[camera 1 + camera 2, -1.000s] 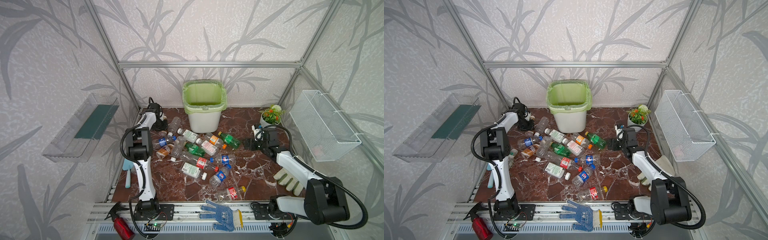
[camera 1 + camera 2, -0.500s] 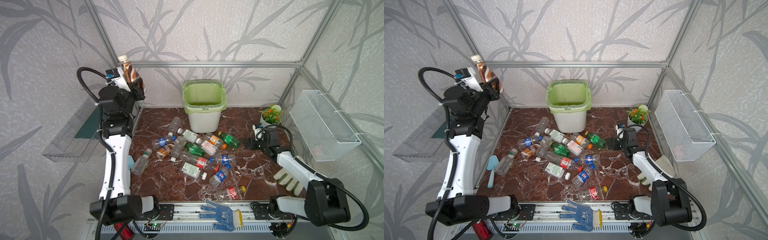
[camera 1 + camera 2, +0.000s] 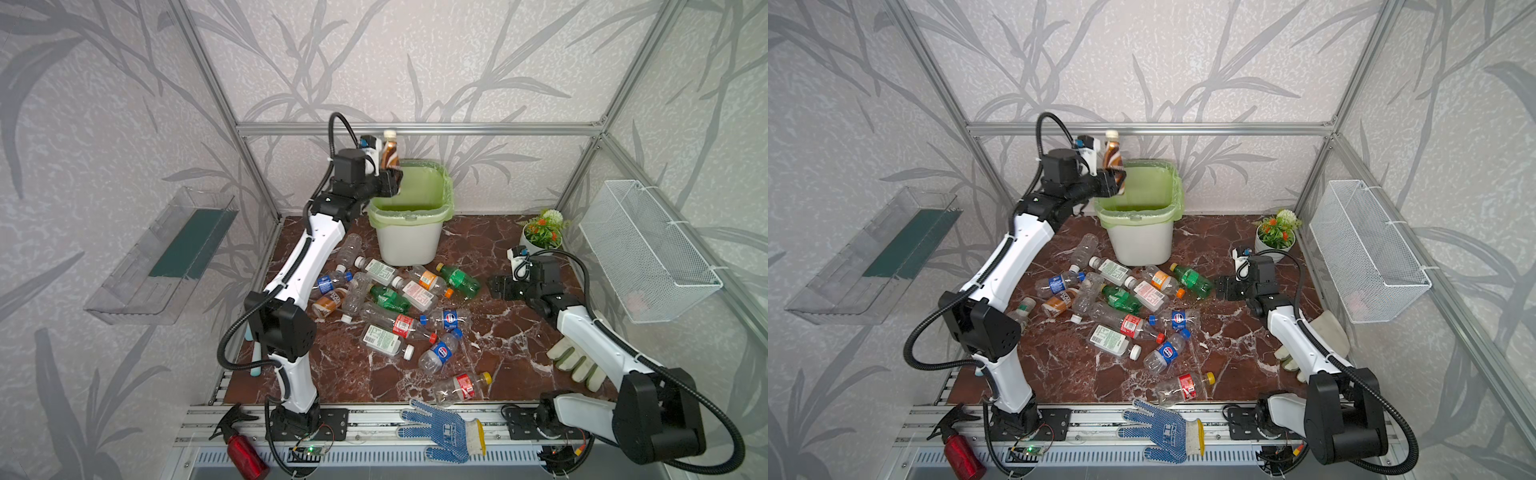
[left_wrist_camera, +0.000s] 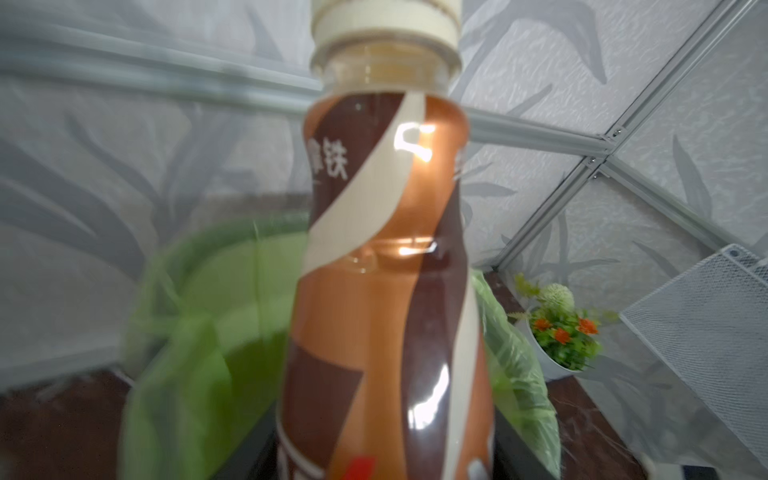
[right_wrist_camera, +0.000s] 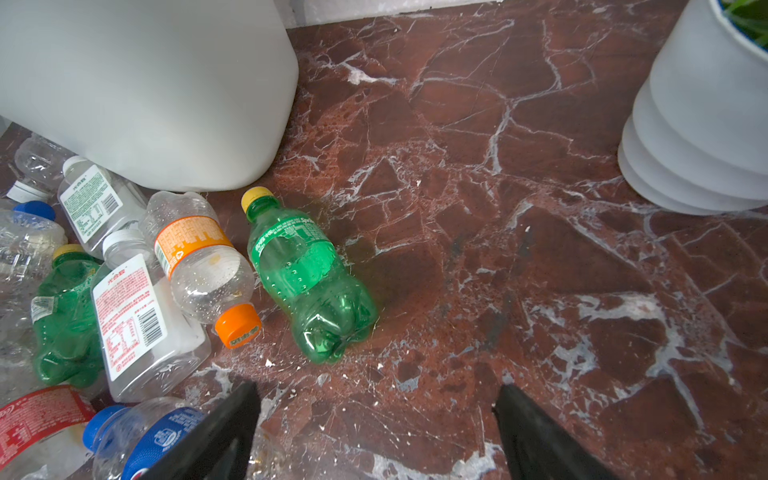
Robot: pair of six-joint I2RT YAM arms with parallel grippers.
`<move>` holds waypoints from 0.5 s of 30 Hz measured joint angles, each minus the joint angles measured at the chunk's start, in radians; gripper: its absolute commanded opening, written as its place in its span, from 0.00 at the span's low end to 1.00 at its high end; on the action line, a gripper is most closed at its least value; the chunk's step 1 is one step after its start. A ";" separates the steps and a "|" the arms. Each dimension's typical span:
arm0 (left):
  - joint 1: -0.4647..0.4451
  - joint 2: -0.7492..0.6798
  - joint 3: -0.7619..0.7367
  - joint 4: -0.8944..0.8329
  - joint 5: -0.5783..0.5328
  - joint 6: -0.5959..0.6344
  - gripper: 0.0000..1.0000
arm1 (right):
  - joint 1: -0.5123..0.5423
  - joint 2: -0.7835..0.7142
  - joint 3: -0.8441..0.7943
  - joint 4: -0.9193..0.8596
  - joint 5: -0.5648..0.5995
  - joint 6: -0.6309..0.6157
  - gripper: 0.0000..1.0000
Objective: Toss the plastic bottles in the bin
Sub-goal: 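Lift the coffee bottle with the left gripper over the bin and release, then lower the left gripper onto a clear crushed water bottle and grasp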
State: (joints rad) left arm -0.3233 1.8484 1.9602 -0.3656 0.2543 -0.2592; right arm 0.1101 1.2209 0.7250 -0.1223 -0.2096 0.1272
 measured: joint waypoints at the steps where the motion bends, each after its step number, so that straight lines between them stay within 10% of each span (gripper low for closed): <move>1: -0.005 -0.020 -0.041 0.000 -0.008 -0.006 0.86 | 0.000 -0.014 0.000 -0.006 0.003 0.002 0.91; 4: -0.002 -0.159 -0.170 0.031 -0.056 0.004 0.99 | 0.000 -0.051 0.000 -0.013 0.010 0.009 0.91; 15: 0.029 -0.720 -0.503 0.241 -0.259 0.092 0.99 | 0.000 -0.019 0.000 -0.019 -0.001 0.058 0.91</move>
State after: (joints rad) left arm -0.2939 1.1286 1.4574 -0.1246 -0.0048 -0.1669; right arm 0.1101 1.2018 0.7250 -0.1410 -0.2108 0.1852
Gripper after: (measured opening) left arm 0.994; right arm 0.911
